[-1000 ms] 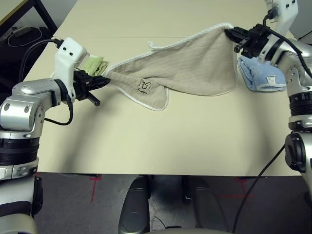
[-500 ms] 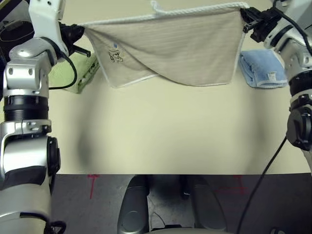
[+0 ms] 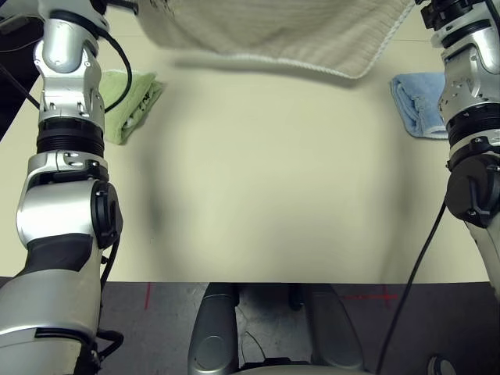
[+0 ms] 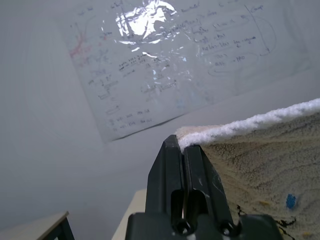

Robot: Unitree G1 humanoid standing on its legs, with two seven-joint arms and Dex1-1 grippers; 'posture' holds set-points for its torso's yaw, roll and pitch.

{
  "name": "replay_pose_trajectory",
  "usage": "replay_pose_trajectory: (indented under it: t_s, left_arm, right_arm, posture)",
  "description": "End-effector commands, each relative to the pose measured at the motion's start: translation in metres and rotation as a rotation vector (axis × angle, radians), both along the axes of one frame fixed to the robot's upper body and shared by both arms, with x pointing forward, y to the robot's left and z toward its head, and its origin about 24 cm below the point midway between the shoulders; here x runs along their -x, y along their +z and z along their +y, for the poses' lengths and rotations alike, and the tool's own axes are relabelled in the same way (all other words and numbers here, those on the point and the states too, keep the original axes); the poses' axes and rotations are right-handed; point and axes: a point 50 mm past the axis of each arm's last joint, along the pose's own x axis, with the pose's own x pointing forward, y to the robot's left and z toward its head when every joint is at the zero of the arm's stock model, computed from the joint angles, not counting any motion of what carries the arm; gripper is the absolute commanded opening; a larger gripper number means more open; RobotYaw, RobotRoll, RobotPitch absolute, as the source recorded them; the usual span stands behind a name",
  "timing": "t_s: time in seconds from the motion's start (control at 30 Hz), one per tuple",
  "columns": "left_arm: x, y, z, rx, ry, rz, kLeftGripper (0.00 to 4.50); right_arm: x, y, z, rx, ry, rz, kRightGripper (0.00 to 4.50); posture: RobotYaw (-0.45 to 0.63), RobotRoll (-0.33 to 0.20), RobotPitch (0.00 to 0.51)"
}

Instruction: Fold the towel and set it aside.

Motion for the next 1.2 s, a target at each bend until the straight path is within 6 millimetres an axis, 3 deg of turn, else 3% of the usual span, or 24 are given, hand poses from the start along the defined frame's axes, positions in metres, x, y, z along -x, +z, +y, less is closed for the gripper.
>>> replay_pose_trajectory:
  t_s: [0.03, 0.1, 0.17, 0.27, 0.43, 0.73, 1.0, 1.2]
  left_arm:
    - [-0.003, -0.033, 0.023, 0.000, -0.013, 0.219, 0.02]
    - [-0.001, -0.059, 0.025, -0.074, -0.083, 0.411, 0.02]
    - [0.015, -0.089, 0.026, -0.200, -0.179, 0.655, 0.02]
    - [0.042, -0.105, 0.028, -0.256, -0.250, 0.880, 0.02]
    - [0.077, -0.105, 0.036, -0.354, -0.345, 1.178, 0.02]
    - [0.095, -0.095, 0.037, -0.392, -0.452, 1.337, 0.02]
    - [0.112, -0.080, 0.047, -0.406, -0.556, 1.457, 0.02]
    - [0.126, -0.089, 0.058, -0.433, -0.589, 1.597, 0.02]
  right_arm:
    - [0.004, -0.023, -0.020, 0.022, 0.078, 0.095, 0.00]
    - [0.005, -0.038, -0.020, 0.104, 0.163, 0.172, 0.00]
    - [0.008, -0.055, -0.021, 0.186, 0.311, 0.288, 0.00]
    - [0.016, -0.072, -0.024, 0.308, 0.461, 0.424, 0.00]
    - [0.029, -0.083, -0.032, 0.498, 0.606, 0.608, 0.00]
    - [0.047, -0.091, -0.042, 0.764, 0.685, 0.834, 0.00]
    - [0.069, -0.091, -0.047, 0.766, 0.781, 0.979, 0.00]
    - [0.075, -0.114, -0.046, 0.906, 0.804, 1.017, 0.00]
  posture:
    - [0.01, 0.000, 0.316]
    - [0.01, 0.000, 0.320]
    - [0.01, 0.000, 0.324]
    - [0.02, 0.000, 0.326]
    - [0.03, 0.000, 0.320]
    - [0.02, 0.000, 0.311]
    - [0.03, 0.000, 0.306]
    - [0.03, 0.000, 0.307]
